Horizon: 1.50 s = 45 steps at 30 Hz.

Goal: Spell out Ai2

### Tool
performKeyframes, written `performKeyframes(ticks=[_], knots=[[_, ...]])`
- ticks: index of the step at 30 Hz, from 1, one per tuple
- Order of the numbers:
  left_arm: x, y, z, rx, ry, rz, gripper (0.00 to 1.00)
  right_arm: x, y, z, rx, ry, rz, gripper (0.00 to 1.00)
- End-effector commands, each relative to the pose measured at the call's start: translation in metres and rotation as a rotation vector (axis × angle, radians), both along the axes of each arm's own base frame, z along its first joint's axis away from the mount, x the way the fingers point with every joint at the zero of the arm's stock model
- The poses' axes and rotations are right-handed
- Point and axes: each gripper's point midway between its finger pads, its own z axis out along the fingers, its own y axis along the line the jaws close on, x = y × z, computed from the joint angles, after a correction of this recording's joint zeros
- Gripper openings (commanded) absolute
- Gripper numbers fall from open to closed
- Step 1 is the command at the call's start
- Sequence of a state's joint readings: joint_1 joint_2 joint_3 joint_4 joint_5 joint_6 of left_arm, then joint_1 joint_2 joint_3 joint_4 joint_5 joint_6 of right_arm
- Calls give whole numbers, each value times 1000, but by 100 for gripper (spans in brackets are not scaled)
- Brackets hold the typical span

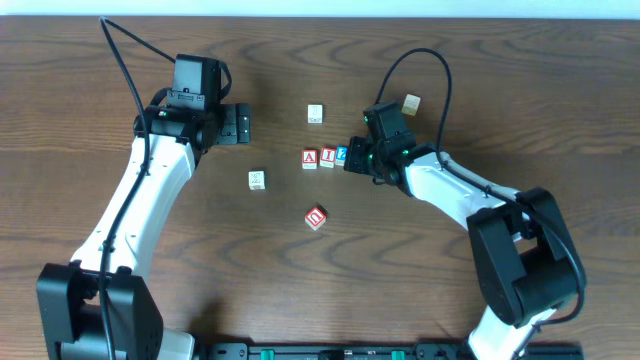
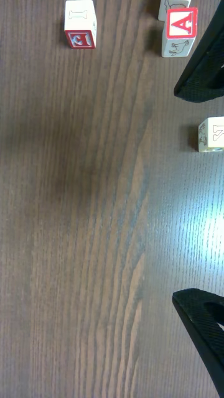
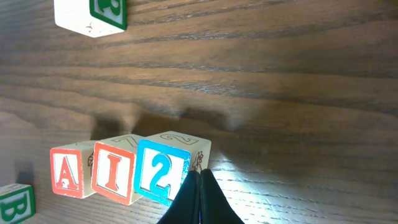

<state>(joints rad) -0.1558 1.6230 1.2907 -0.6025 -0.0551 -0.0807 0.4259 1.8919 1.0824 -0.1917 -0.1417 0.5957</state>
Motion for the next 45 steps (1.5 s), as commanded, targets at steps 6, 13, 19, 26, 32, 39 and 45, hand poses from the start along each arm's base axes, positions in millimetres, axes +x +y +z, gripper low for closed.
performKeyframes(ticks=[6,13,19,26,32,39,45], knots=[[1,2,10,0,-24,-1,96,-1,10,0,5,-20,76,2],[1,2,10,0,-23,-1,96,-2,14,2,17,-27,107,2],[1,2,10,0,-23,-1,96,-2,14,2,12,-33,123,1],[1,2,10,0,-23,-1,96,-1,12,2,-14,-54,157,1],[1,2,10,0,-23,-1,96,7,12,6,-33,-102,166,2],[1,2,10,0,-23,-1,96,16,10,10,-47,-144,146,2],[1,2,10,0,-23,-1,96,13,19,13,-5,-146,186,2]])
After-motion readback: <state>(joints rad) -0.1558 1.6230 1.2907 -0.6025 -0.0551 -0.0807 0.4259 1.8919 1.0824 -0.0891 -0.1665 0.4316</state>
